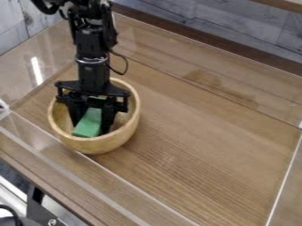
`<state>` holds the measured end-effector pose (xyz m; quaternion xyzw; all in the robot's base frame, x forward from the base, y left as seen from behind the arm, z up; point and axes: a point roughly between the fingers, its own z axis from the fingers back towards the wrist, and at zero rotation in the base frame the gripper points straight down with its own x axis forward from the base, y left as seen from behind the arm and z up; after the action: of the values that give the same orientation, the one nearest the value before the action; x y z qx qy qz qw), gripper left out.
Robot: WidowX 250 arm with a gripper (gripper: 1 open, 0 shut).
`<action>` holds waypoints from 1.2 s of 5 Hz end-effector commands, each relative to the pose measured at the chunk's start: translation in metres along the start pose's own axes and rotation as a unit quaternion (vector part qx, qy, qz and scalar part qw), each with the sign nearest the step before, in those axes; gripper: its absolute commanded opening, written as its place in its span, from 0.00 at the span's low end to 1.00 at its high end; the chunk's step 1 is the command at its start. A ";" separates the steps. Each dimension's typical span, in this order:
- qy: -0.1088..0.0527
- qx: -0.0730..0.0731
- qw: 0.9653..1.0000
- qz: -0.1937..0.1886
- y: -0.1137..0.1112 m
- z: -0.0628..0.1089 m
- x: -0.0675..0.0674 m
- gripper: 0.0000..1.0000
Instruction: Move green stick from inside the wooden bowl to the table next to it
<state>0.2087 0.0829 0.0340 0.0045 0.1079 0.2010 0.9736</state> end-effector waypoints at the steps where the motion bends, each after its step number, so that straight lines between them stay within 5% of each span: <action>1: -0.013 -0.003 1.000 -0.001 -0.003 0.016 0.007 0.00; 6: 0.017 -0.015 1.000 -0.009 -0.013 0.045 0.001 0.00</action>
<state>0.2140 0.0703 0.0614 -0.0187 0.1562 0.1949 0.9681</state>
